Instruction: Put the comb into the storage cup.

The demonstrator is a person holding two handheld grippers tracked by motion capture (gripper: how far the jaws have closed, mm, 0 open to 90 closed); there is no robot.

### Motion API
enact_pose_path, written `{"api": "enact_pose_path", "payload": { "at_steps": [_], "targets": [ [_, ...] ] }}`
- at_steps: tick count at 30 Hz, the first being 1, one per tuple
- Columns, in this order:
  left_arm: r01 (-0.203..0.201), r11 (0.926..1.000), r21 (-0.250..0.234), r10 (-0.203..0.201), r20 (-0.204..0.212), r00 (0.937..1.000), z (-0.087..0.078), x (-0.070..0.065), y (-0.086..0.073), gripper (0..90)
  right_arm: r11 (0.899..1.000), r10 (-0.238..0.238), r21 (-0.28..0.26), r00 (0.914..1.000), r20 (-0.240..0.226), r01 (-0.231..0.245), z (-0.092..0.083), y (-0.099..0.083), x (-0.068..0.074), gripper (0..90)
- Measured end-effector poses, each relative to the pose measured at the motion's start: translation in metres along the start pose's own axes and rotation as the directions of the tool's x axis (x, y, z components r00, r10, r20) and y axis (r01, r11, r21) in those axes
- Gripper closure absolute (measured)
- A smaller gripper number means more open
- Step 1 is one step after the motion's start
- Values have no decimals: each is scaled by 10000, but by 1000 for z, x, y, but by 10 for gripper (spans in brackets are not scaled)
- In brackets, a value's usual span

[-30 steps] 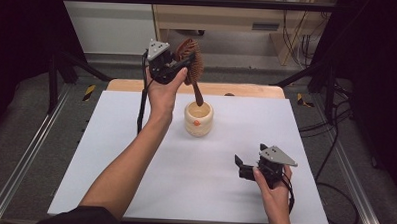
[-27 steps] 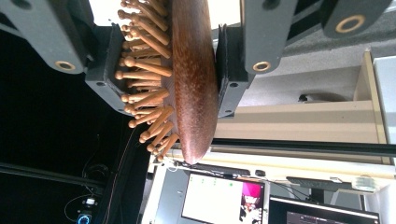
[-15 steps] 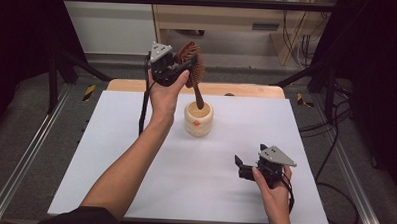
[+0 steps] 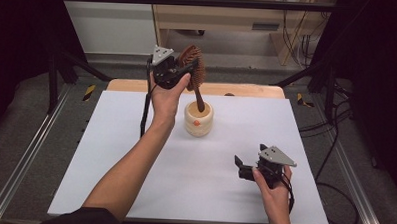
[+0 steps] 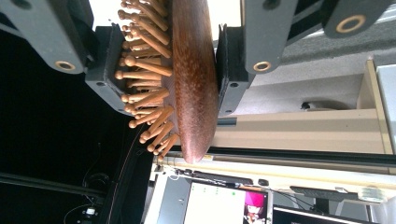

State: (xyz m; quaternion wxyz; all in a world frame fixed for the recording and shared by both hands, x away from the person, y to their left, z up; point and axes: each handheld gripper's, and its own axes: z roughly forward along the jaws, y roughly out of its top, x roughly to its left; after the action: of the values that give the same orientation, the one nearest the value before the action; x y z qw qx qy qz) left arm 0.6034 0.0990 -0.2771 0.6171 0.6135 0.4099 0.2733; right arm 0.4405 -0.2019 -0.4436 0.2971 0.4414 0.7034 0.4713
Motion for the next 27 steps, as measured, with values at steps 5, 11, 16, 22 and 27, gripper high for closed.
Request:
{"api": "enact_pose_path", "payload": {
  "at_steps": [5,11,16,22,27],
  "targets": [
    [13,10000,4,-13,2,10000,0,0,-1,521,10000,8,6,10000,-4,-8,0,0,0,36],
    [-21,10000,57,21,-18,10000,1,-1,-2,522,10000,-15,3,10000,5,15,0,0,0,36],
    [-72,9999,104,72,-18,10000,2,-3,-4,521,10000,-10,5,10000,29,10,0,0,0,36],
    [-202,9995,231,202,-12,9998,3,-3,-7,521,10000,-36,12,10000,14,36,0,0,0,36],
    [-190,9994,278,191,-44,9998,4,-2,-9,521,10000,-66,17,10000,10,66,1,0,1,36]
  ]
}}
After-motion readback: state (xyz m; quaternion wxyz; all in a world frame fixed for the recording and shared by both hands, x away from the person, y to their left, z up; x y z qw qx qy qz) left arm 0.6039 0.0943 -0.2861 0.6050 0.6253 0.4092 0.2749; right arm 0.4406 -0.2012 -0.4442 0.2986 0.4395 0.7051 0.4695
